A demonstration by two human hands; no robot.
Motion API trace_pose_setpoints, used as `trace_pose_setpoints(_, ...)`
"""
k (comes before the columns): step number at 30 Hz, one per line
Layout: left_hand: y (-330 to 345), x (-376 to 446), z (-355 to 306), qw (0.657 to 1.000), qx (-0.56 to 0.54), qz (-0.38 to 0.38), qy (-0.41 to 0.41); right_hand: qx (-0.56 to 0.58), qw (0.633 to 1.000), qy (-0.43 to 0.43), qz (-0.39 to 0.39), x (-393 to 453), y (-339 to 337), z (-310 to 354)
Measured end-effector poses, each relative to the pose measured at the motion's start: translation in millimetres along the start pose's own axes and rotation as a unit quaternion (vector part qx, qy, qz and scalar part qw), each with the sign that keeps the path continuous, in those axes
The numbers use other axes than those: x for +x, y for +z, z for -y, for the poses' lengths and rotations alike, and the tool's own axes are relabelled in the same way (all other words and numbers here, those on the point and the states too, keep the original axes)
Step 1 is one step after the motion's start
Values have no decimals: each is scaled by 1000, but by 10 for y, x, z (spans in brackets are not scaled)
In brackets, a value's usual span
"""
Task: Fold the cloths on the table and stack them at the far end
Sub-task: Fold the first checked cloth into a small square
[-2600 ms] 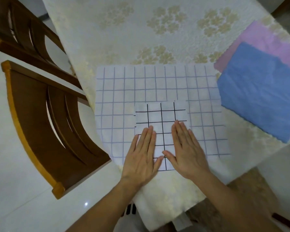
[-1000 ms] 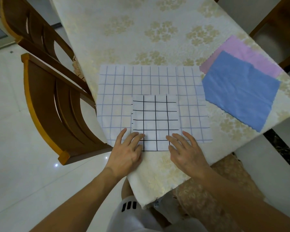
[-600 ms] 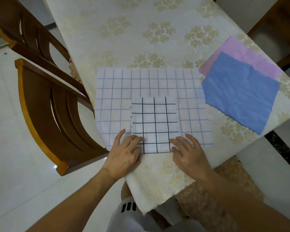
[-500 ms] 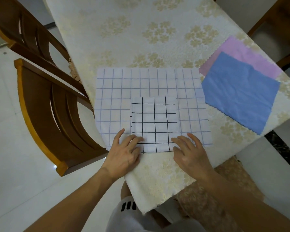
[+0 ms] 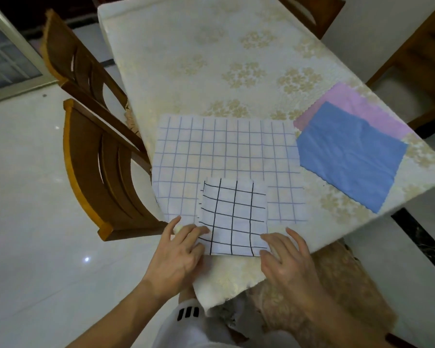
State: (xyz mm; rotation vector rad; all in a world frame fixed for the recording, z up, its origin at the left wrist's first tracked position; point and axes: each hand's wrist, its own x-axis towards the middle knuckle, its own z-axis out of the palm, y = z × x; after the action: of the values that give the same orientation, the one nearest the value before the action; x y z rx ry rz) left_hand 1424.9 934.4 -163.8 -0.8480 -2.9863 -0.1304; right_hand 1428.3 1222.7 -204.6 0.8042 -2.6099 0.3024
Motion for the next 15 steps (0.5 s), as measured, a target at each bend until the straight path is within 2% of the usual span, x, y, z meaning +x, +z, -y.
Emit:
trace_pose_setpoints(7,-386,-266,-300,999,-14,-39,-17,23,1000,5,-12,-99,-437,145)
trace_pose_setpoints(15,-397,-253,-239,999,-34,-7,-7,39,999,-5,13,4,-435,102)
